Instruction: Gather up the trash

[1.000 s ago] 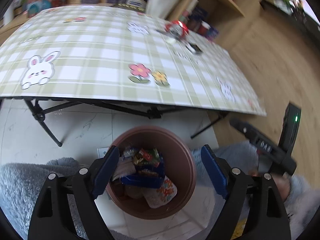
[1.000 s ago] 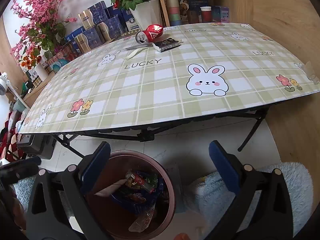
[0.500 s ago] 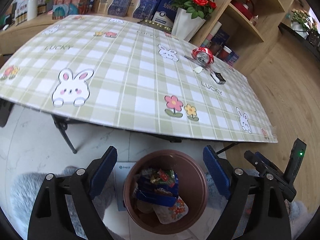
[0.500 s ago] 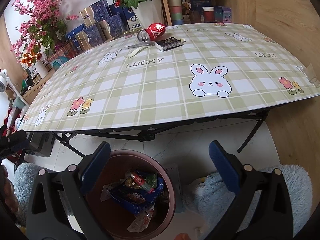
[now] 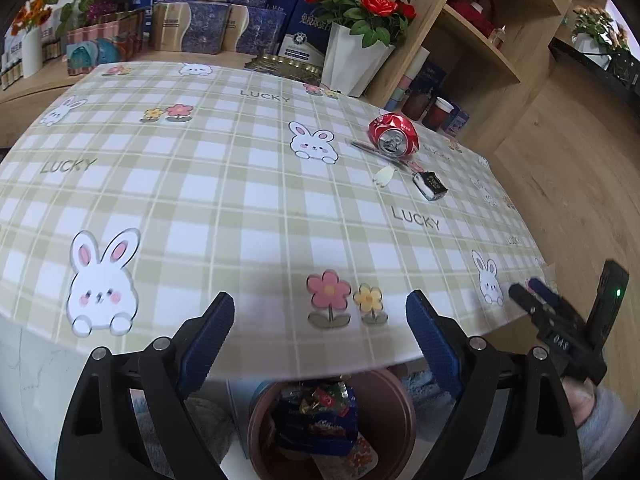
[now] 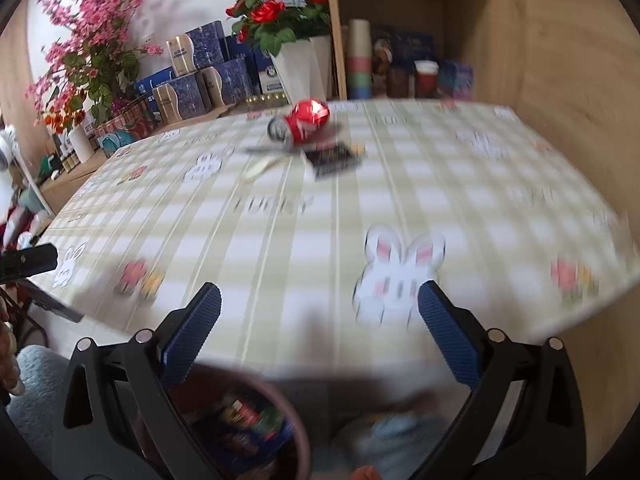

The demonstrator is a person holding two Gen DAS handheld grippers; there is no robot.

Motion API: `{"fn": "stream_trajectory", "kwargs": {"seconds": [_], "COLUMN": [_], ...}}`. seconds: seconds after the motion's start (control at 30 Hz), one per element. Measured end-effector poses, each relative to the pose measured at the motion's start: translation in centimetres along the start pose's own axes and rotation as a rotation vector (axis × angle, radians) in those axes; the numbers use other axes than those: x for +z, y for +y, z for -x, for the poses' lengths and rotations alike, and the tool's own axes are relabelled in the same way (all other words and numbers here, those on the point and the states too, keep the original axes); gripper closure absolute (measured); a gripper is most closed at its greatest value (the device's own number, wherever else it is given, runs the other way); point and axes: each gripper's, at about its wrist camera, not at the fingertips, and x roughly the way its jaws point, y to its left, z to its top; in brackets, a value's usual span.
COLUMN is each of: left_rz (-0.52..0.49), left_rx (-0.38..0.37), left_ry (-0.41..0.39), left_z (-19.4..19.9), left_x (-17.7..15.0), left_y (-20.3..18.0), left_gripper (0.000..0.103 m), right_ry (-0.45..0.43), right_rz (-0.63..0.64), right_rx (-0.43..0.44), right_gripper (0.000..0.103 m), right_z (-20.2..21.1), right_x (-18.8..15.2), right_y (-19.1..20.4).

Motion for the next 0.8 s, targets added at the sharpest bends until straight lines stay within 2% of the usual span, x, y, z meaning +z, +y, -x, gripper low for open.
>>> {"fn": "stream_trajectory", "kwargs": {"seconds": [0.1,0.2,0.37,0.5,0.6,0.7,0.73,0.77,0.8], "left_rz": [-0.017,-0.014,0.006,-0.055,-0.125,-0.158,-0.163,-0.164,-0.164], "left_rx": [-0.008,-0.038,-0.091,-0.088,-0.05,-0.052,-0.053,-0.053,-0.053], "left_ry": [-0.002,-0.002,0.003,-0.002,-0.03,-0.021,-0.013,-0.004,0.009], "left_z": [-1.9,-3.8,-6.8,-8.5,-9.8,-11.3,-11.8,-12.4,-13.1], "left_x": [2.0,4.0,7.3,9.2,10.9,12.3,12.7,13.0,13.4], "left_y": [-0.7,-1.4,-2.9,-4.5,-5.6,-5.9,-6.1,-6.2,-6.3], "left_gripper": [0.018,0.018,0.018,0.018,0.018,0.018,0.018,0.018,0.018], "right_ry": [0.026,0.13,0.194,0.254,0.265,0.262,0.261,0.263,0.268], "right_rz": [0.051,0.17,0.261,0.227,0.187,0.207,0.232,0.265,0.28], "right_rx": [0.044,0.054,0.068,0.08,0.093,0.101,0.098,0.094,0.093], "right_gripper": [0.006,0.006,0.006,0.006,0.006,0.008,0.01,0.022,0.027], "right_z": [-2.9,-7.9,-14.1,-17.7,-19.1,-19.5,-19.6,-19.7,-19.8], "right_x": [3.6,7.4,11.0,11.5,11.5,11.2,11.1,10.9,10.7], "right_y": [-0.8,-0.7,-0.9,-1.7,-2.2,-1.6,-1.2,-0.9,-0.7]}}
